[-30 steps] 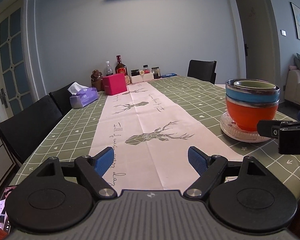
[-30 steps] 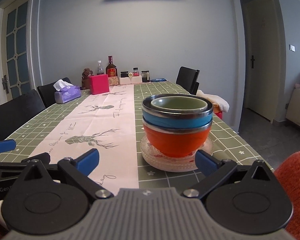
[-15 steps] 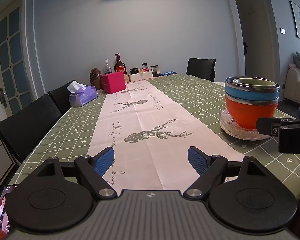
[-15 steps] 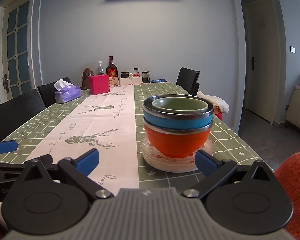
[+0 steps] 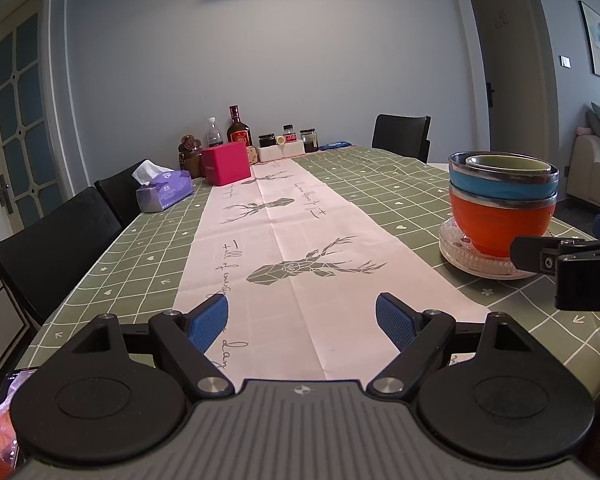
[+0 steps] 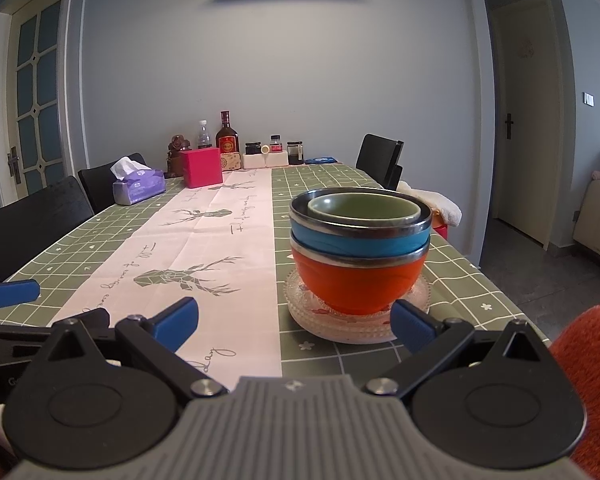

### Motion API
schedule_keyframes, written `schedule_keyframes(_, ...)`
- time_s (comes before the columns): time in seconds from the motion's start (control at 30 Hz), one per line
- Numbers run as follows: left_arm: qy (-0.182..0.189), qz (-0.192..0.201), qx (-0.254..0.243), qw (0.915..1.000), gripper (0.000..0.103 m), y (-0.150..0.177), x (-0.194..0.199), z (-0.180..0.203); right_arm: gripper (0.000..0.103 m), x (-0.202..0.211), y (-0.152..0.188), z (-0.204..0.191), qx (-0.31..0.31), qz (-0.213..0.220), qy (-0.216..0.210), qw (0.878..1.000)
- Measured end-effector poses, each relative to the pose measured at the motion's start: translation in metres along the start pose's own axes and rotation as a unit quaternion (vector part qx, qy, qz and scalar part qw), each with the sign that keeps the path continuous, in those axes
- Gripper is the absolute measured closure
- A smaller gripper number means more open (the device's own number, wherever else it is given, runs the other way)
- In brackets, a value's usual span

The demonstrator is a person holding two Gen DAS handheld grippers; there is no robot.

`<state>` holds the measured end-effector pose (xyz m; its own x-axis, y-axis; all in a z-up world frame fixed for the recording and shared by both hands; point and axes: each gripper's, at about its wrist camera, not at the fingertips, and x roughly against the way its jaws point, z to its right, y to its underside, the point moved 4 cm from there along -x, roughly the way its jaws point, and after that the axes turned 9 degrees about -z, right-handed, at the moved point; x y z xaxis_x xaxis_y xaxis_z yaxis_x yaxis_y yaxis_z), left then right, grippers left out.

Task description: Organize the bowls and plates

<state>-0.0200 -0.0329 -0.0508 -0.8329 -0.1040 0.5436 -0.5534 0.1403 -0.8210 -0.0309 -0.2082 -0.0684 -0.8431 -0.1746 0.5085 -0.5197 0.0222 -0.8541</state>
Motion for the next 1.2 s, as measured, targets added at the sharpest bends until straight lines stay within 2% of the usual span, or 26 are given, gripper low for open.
schedule_keyframes(1.2,0.0,-0.006,0.002,1.0,0.005,0.0021,-0.0017,0.0018,0.003,-0.0003,0.0008,-0.0024,0.002,0.001,-0.004,1.0)
